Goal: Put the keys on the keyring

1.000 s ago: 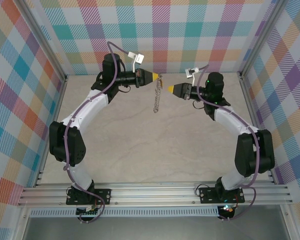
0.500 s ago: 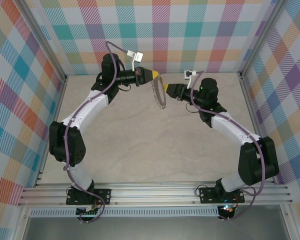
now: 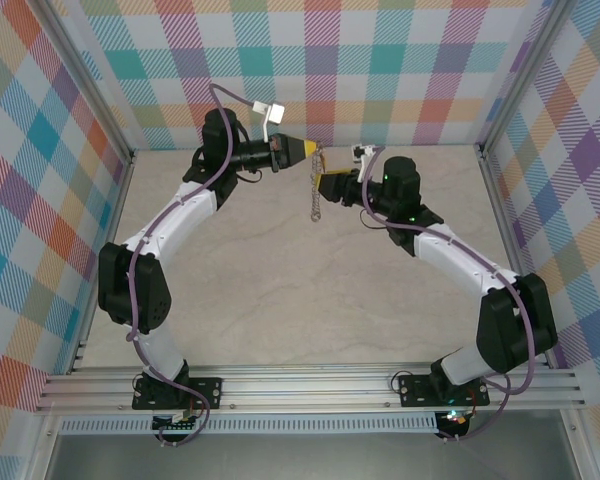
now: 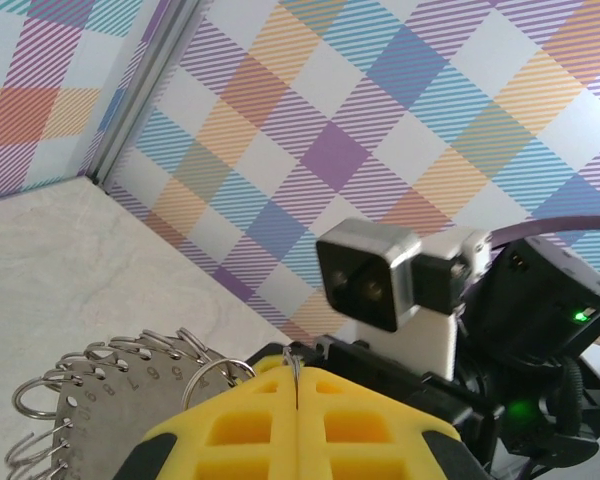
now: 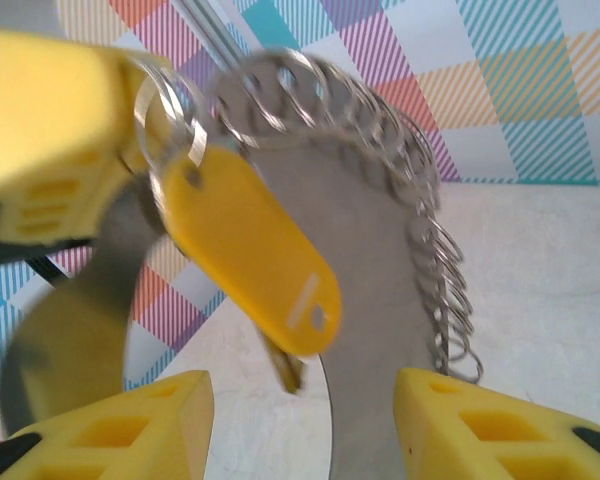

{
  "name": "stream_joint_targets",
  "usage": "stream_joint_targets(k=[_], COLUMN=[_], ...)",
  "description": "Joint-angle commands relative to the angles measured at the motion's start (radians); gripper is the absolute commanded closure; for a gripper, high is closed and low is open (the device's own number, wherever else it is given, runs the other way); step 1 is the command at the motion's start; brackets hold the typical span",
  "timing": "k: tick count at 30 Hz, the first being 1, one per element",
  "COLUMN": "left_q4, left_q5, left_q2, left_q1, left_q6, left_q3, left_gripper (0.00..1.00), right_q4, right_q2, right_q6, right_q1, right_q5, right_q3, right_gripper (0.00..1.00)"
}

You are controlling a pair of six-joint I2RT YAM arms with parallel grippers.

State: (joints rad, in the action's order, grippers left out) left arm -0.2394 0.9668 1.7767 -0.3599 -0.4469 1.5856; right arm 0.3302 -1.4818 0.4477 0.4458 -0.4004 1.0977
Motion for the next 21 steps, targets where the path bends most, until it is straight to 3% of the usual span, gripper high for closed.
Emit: stream_joint_targets(k=[1,10,21], left_q4=[-0.060,-0.055,-0.057], left_q5=[0.013,0.017,0.013], left_q2=[-0.058,-0.073,-0.081], left_q1=[-0.010,-0.016,-0.024], left_q6=[-0.009,-0.010,-0.010], left_q3=[-0.010,-0.013,-0.013], left_gripper=[1.00,1.00,1.00], right_q4=[-0.019,-0.074,-0.108], right_q2=[0.018,-0.015,-0.023], right_q6=[-0.053,-0.090,-0.129], right_q1=[0.006,0.011,0.030], right_q5=[0.030,0.017,-0.002], right_q3=[0.048,0.122,0.143], right_gripper=[0.49,0.53,0.67])
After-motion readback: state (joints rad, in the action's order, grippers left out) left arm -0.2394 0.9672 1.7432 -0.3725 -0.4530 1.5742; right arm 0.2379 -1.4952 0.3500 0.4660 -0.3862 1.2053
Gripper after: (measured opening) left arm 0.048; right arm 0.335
